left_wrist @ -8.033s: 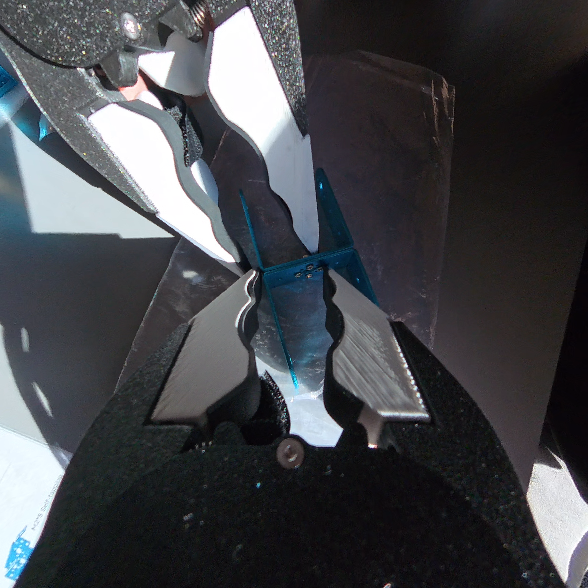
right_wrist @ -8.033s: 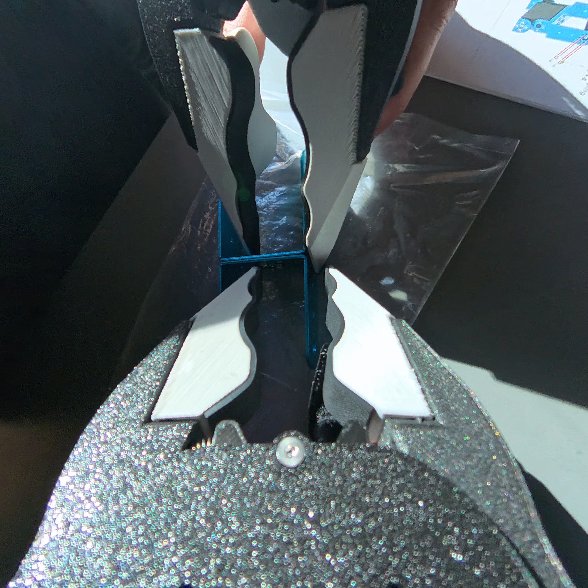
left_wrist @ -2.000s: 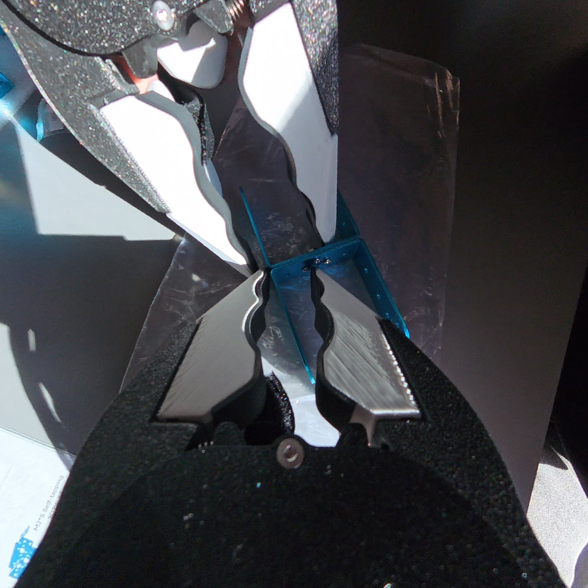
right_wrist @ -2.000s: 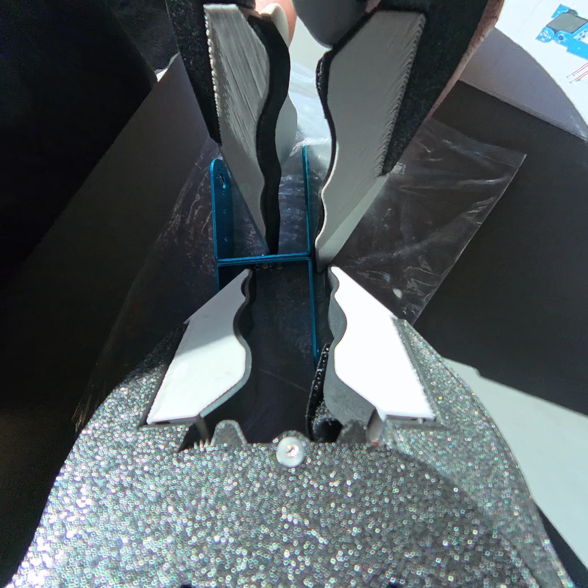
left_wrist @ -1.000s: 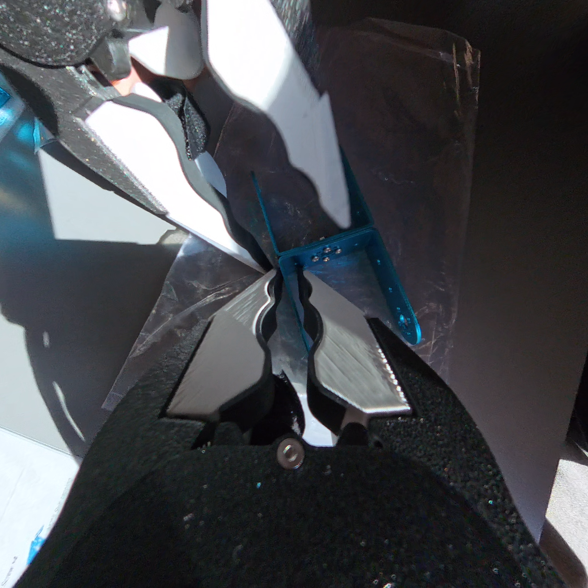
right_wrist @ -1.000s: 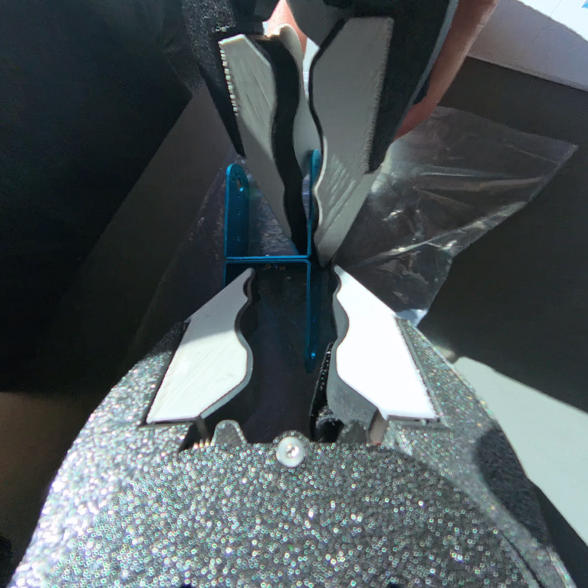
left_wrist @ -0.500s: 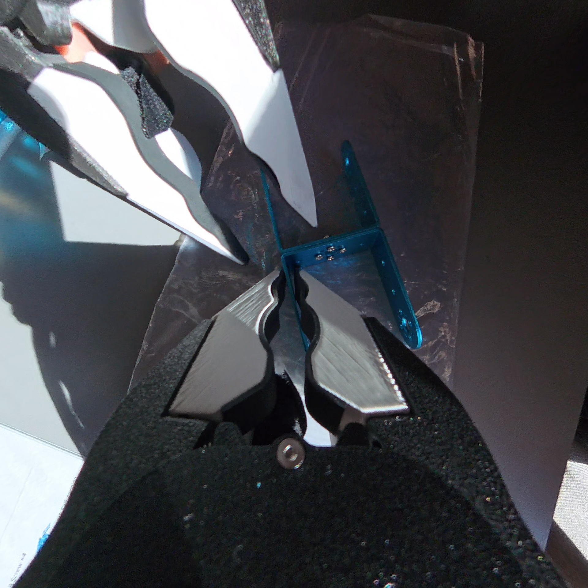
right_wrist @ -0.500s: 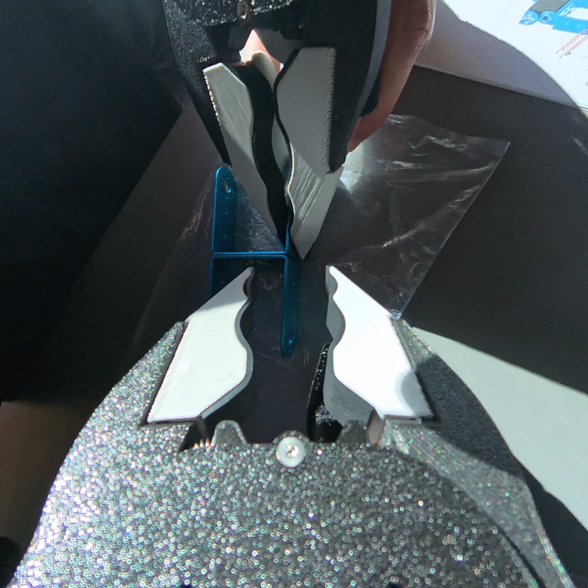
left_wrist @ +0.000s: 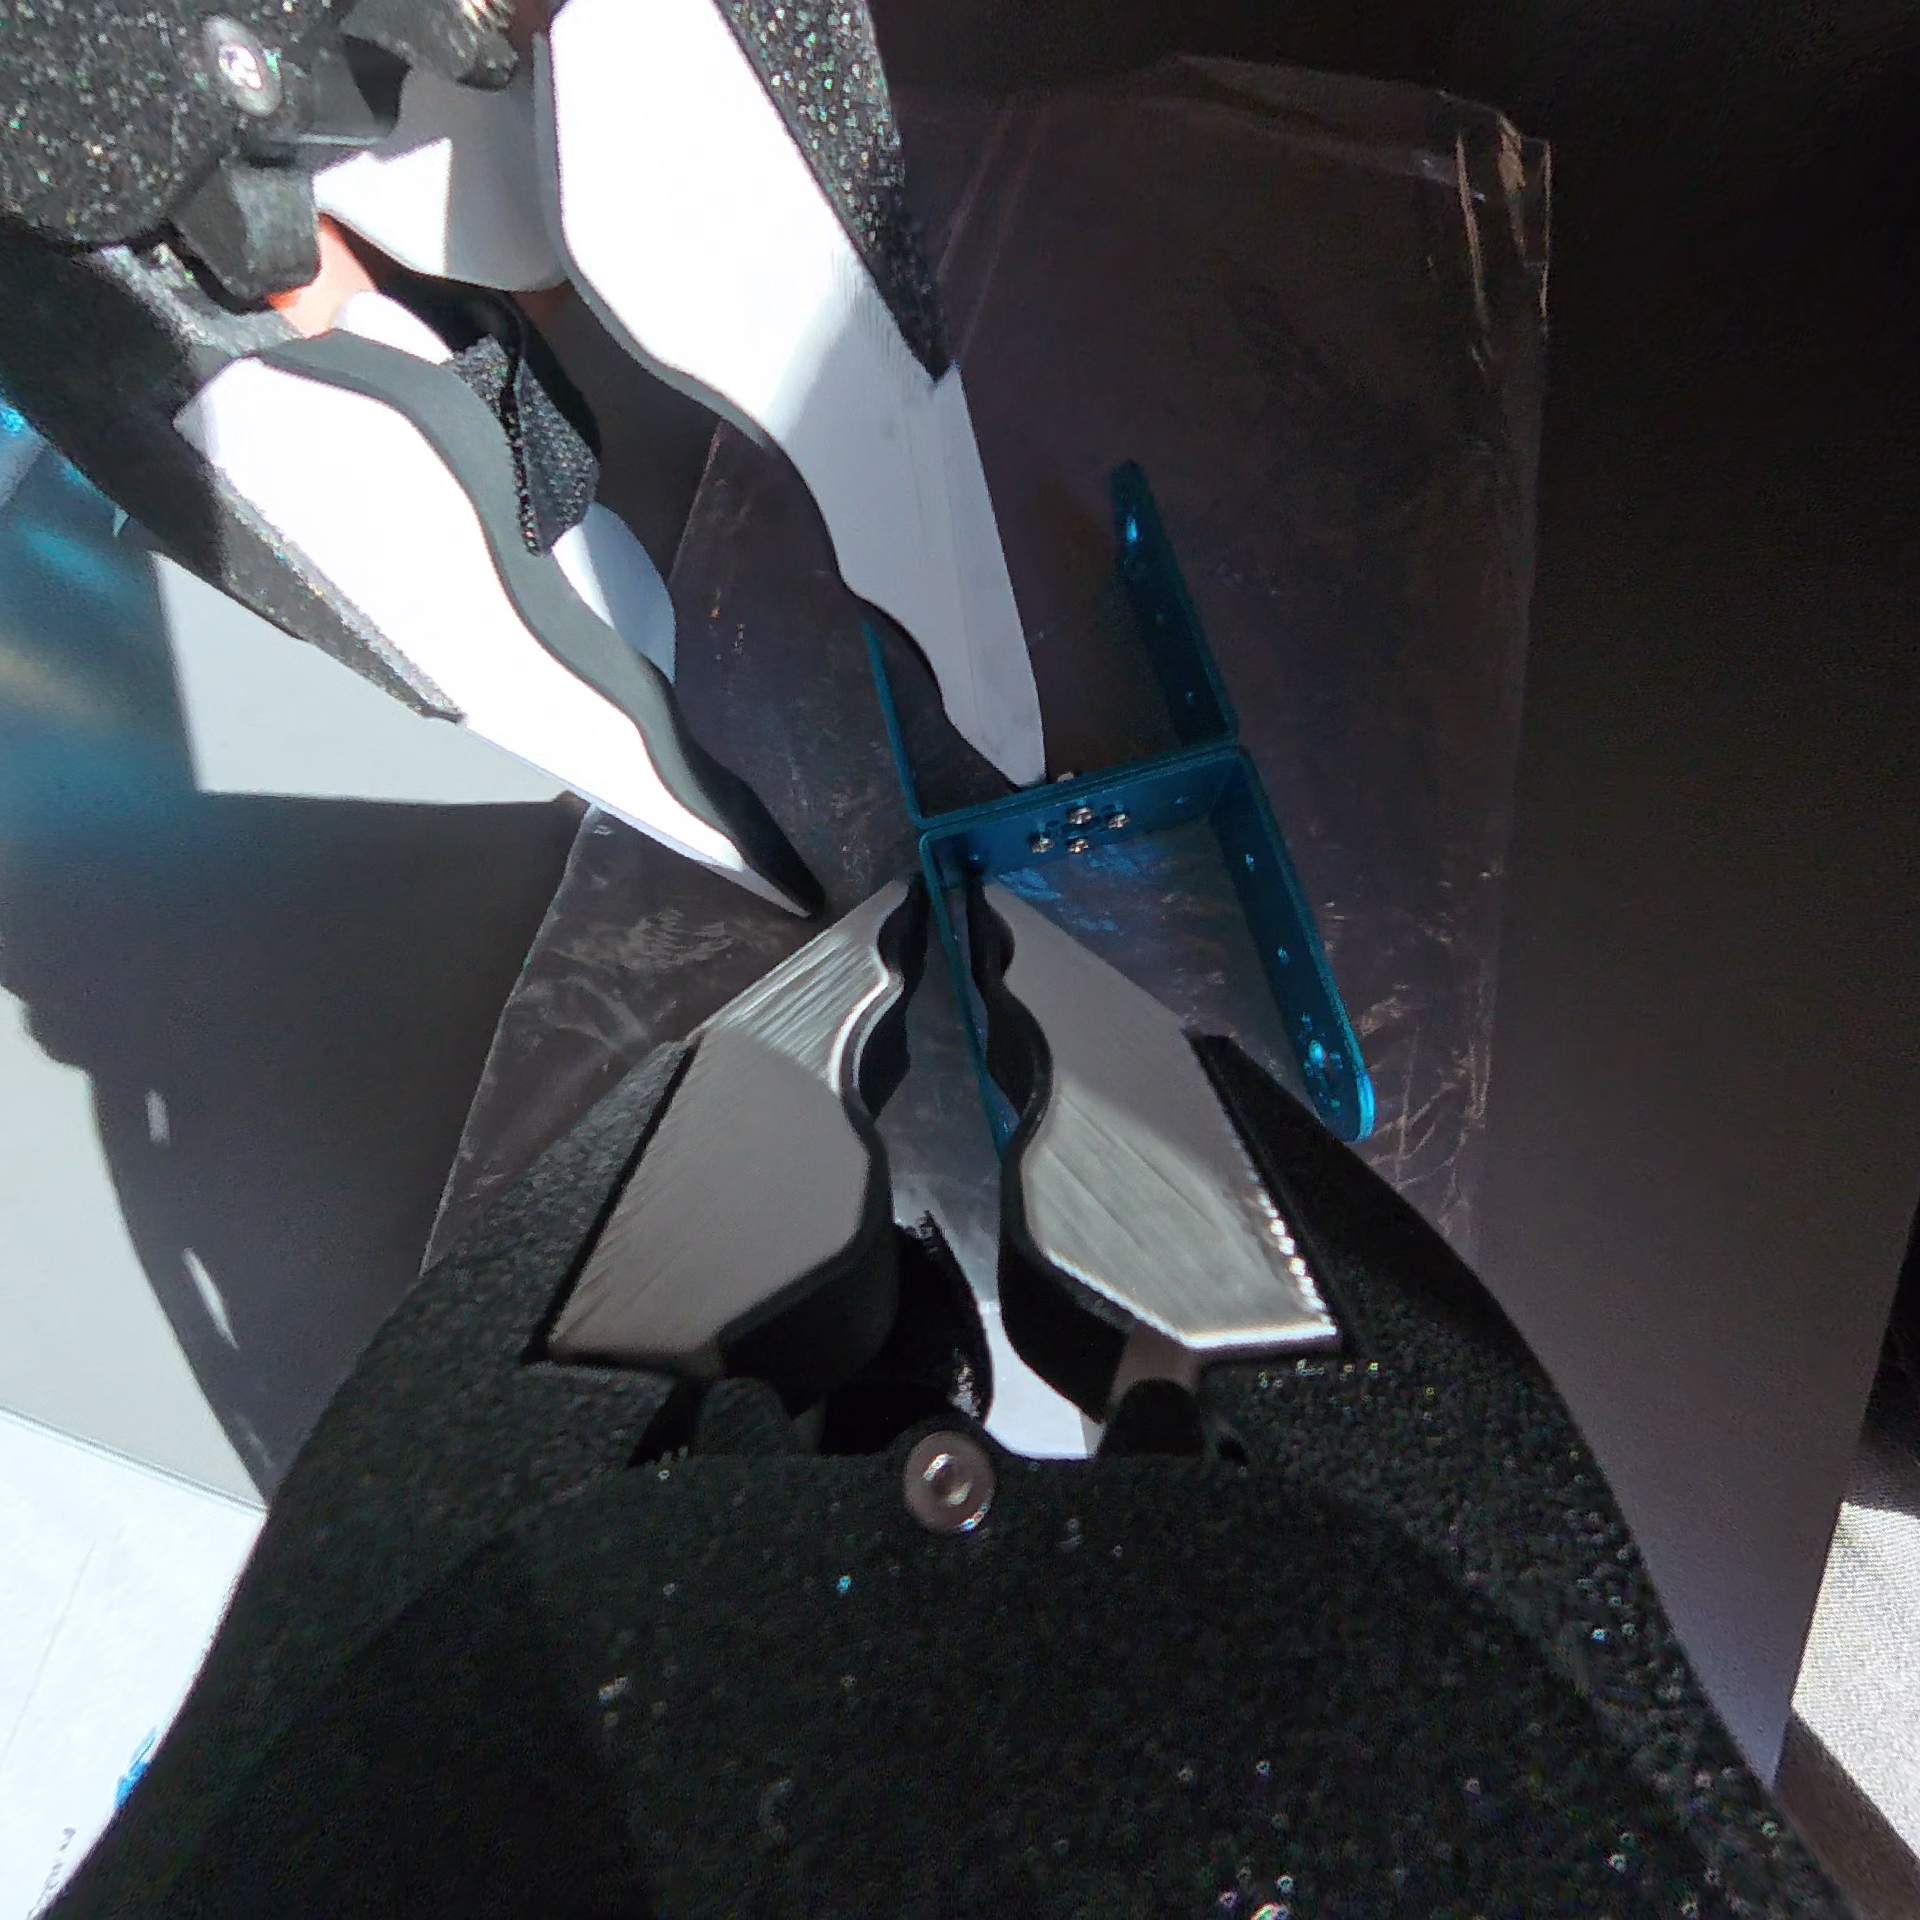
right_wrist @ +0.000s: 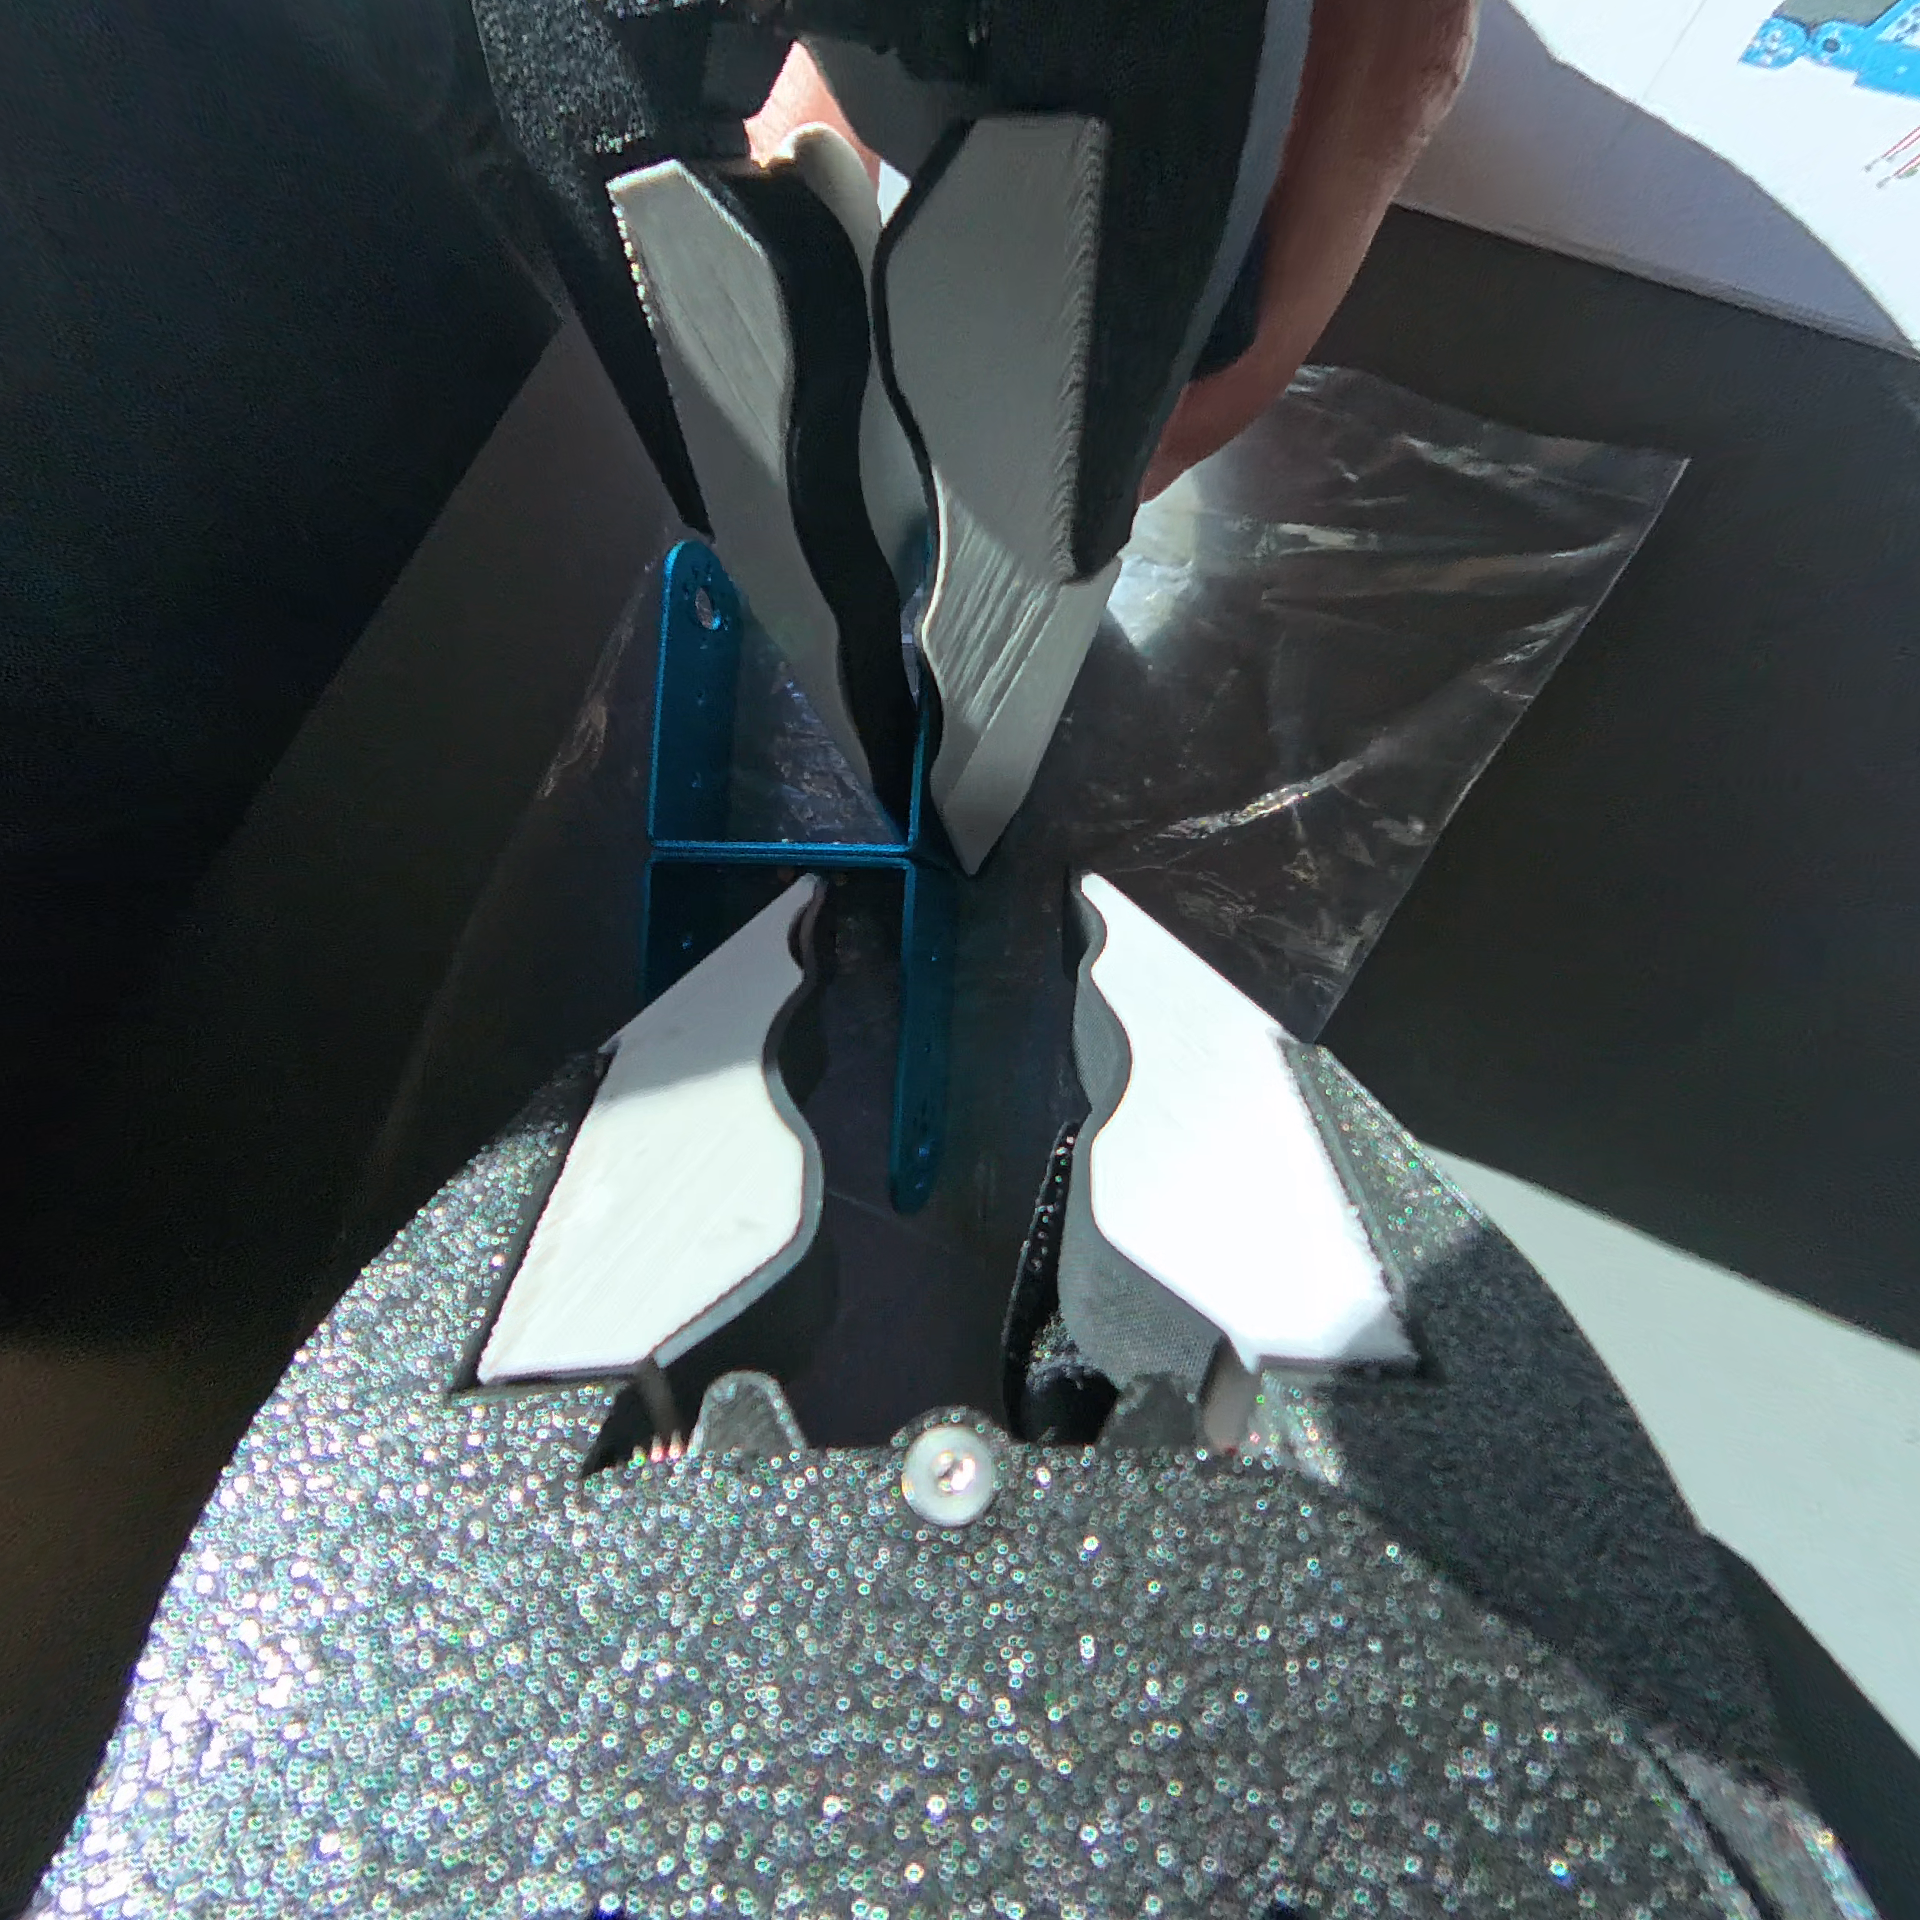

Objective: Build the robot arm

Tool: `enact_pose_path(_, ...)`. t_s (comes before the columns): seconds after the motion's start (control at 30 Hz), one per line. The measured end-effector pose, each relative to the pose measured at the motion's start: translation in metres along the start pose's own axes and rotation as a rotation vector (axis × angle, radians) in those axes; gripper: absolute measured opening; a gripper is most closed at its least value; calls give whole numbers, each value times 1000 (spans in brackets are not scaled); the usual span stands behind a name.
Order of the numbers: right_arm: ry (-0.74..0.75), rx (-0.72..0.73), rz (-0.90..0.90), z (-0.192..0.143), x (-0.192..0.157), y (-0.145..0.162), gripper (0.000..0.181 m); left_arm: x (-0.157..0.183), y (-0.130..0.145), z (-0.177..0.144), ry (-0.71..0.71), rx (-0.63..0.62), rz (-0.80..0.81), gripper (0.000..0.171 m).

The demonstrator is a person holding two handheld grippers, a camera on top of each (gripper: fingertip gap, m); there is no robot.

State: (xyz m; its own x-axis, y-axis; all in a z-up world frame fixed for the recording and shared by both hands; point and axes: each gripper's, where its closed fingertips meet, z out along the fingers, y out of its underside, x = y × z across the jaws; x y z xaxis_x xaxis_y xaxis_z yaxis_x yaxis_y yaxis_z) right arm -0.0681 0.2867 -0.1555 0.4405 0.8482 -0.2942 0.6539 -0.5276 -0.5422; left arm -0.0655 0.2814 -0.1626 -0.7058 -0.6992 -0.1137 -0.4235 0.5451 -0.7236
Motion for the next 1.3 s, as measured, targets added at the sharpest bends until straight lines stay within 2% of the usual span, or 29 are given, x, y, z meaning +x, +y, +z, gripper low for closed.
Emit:
enact_pose_path(0.03, -8, 2, 4, 0, 0, 0, 41, 1, 0, 0, 1, 0, 2, 5)
enact_pose_path(0.07, -36, 8, 16, -1, -3, -1, 16, 1, 0, 0, -1, 0, 6, 5)
enact_pose_path(0.1, -45, 8, 28, -1, -2, 0, 15, 0, 0, 0, -3, 0, 8, 5)
enact_pose_path(0.17, -67, 14, 61, -1, -2, 0, 17, 0, 0, 0, -2, 0, 8, 5)
enact_pose_path(0.3, -25, -10, 16, 0, -3, 2, 29, 1, 1, 0, 3, 0, 8, 4)
enact_pose_path(0.37, -50, -17, 10, 0, -9, 2, 42, 1, 1, 0, 2, -1, 9, 4)
enact_pose_path(0.8, -62, -1, 33, 1, -7, 1, 39, -1, 0, 0, -1, 1, -5, 7)
enact_pose_path(1.03, -47, -4, 27, 1, -6, 0, 40, -5, 1, -7, -2, 13, -39, 28)
enact_pose_path(1.3, -21, -6, 24, 1, -3, 1, 37, -3, -2, -6, 21, 18, -124, 36)
